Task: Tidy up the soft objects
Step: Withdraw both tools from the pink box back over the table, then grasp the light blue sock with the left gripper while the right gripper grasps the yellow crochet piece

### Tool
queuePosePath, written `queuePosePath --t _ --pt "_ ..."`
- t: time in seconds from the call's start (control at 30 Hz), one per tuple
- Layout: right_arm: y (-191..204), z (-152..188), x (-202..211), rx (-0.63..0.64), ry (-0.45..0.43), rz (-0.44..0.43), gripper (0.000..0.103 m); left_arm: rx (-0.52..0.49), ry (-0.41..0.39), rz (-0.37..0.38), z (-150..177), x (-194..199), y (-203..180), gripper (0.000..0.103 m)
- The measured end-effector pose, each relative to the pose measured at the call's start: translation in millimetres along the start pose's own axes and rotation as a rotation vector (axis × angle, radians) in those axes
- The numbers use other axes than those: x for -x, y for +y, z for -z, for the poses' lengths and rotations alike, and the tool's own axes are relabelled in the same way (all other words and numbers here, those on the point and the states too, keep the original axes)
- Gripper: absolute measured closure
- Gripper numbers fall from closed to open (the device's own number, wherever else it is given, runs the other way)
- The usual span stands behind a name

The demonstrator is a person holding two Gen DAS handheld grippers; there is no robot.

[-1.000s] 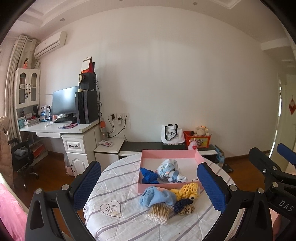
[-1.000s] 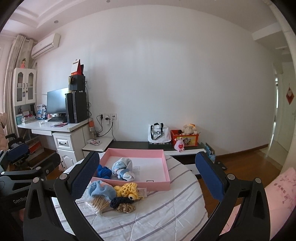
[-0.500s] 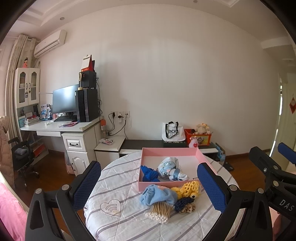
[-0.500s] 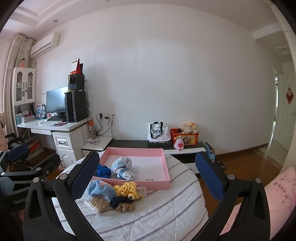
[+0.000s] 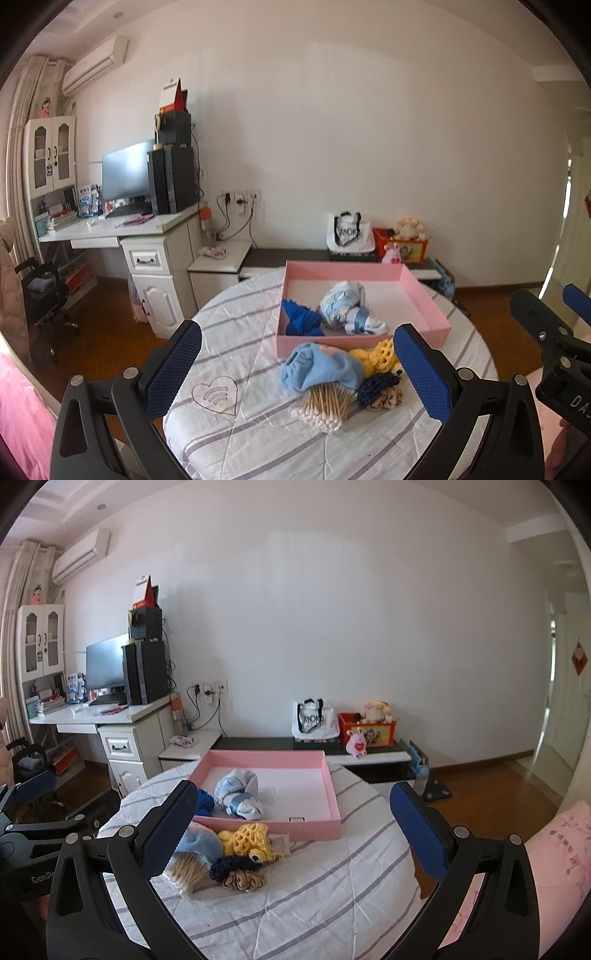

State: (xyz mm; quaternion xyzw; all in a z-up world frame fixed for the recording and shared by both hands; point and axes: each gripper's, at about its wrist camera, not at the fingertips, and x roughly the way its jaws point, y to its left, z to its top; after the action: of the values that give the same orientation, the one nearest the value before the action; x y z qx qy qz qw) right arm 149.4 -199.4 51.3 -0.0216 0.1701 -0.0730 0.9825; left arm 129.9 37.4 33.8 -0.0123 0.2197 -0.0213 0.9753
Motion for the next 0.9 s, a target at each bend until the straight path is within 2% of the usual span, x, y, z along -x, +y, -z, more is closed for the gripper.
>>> queuePosePath --t 0.23,0.63,0.9 --pt "-7 14 -36 -0.02 0.093 0.013 0.0 -0.004 0.103 0.005 0 -45 -2 0.0" --pt "-20 51 -121 -0.067 0.321 -0.005 0.0 0.014 0.337 0.038 12 -151 -4 0.0" --pt "-27 72 -156 -0.101 0.42 -0.003 0.0 0.045 0.429 0.053 25 -207 0 0.001"
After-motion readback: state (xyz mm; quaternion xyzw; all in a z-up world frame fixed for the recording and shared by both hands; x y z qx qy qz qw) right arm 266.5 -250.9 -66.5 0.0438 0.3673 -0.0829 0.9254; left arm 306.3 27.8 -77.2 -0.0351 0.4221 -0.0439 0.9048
